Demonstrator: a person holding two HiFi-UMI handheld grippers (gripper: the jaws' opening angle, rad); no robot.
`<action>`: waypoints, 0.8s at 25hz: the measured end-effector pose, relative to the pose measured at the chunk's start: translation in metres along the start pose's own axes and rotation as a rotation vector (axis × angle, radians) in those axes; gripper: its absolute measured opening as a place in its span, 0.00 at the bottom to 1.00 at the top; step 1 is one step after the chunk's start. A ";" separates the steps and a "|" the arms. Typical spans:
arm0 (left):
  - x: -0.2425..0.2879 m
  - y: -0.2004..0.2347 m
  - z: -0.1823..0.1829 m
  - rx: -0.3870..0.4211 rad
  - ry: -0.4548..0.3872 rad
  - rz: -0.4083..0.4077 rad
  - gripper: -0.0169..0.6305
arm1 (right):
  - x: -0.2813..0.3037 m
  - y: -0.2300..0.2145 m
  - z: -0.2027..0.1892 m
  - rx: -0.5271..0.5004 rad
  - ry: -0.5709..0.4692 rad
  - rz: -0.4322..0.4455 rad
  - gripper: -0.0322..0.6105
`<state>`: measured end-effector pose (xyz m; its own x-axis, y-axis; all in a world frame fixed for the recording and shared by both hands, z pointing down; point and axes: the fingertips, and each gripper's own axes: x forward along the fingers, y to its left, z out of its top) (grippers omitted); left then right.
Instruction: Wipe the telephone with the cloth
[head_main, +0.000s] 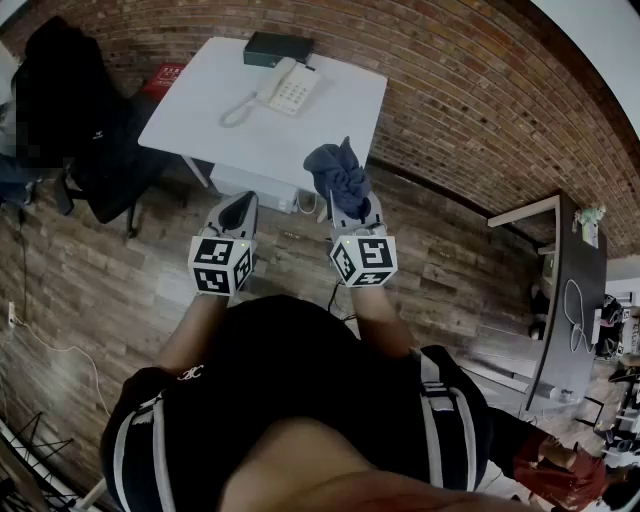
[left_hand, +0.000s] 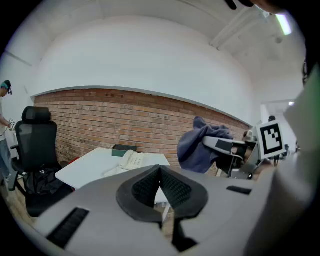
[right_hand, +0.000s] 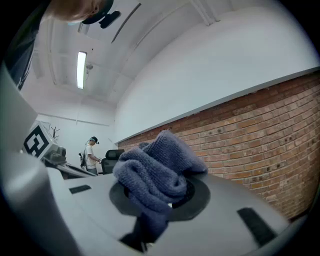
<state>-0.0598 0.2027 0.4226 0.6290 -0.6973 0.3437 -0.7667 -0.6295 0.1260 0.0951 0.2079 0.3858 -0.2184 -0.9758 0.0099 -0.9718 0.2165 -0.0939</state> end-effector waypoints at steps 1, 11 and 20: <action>0.001 -0.002 0.000 -0.002 0.000 0.003 0.02 | -0.001 -0.002 0.000 -0.001 0.002 0.004 0.13; 0.008 -0.019 -0.005 -0.001 0.005 0.022 0.01 | -0.012 -0.014 -0.010 0.016 0.019 0.043 0.13; 0.012 -0.048 -0.012 -0.003 0.005 0.024 0.01 | -0.035 -0.032 -0.020 0.016 0.040 0.051 0.13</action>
<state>-0.0172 0.2288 0.4318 0.6100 -0.7103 0.3511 -0.7818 -0.6116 0.1210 0.1321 0.2357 0.4080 -0.2711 -0.9615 0.0447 -0.9578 0.2649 -0.1112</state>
